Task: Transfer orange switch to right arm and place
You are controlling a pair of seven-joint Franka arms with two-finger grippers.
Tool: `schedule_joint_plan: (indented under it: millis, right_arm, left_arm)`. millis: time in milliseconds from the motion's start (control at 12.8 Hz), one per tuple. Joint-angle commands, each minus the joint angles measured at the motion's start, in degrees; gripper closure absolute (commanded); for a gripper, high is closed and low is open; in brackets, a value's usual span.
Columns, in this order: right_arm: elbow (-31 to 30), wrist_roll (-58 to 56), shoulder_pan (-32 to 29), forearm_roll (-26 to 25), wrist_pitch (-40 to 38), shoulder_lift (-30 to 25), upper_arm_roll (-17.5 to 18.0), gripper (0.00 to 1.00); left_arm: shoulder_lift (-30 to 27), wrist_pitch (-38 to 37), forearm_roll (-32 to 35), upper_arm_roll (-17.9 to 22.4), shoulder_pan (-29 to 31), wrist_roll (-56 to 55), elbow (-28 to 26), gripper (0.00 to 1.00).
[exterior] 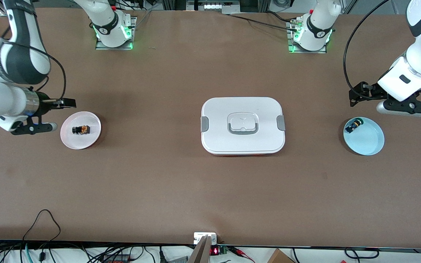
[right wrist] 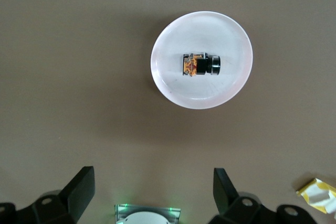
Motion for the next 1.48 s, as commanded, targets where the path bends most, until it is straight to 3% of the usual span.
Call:
schedule_joint_plan:
  millis: [0,234,390,546,780,936,1092,1403]
  right_arm:
    - [6.4,1.1,0.6,-0.4,-3.8,0.8,-1.6,0.0]
    - [6.8,2.2,2.5,-5.4,-0.3,-0.1,-2.8,0.0]
    - [7.9,4.1,1.9,-5.3,-1.1,-1.3,-2.7,0.0]
    - [12.8,4.1,1.9,-5.0,-3.8,-1.6,-2.5,0.0]
    - [18.2,5.8,1.9,-1.4,-6.1,-1.7,-2.9,0.0]
    - [18.4,5.1,1.8,-0.4,-5.9,-2.1,-4.2,0.0]
    - [17.6,0.3,3.1,1.6,-6.0,-3.6,-8.1,0.0]
    - [10.1,0.7,2.4,1.6,-3.4,-8.1,-8.5,0.0]
  left_arm:
    - [0.4,-1.3,0.3,0.2,-0.3,-0.3,1.5,0.0]
    - [0.5,-1.3,0.3,0.2,-0.3,-0.3,1.5,0.0]
    - [0.5,-1.3,0.3,0.2,-0.3,-0.3,1.5,0.0]
    - [0.5,-1.3,0.3,0.2,-0.3,-0.3,1.5,0.0]
    - [0.5,-1.3,0.3,0.2,-0.3,-0.3,1.5,0.0]
    - [0.5,-1.3,0.3,0.2,-0.3,-0.3,1.5,0.0]
    - [0.5,-1.3,0.3,0.2,-0.3,-0.3,1.5,0.0]
    - [0.5,-1.3,0.3,0.2,-0.3,-0.3,1.5,0.0]
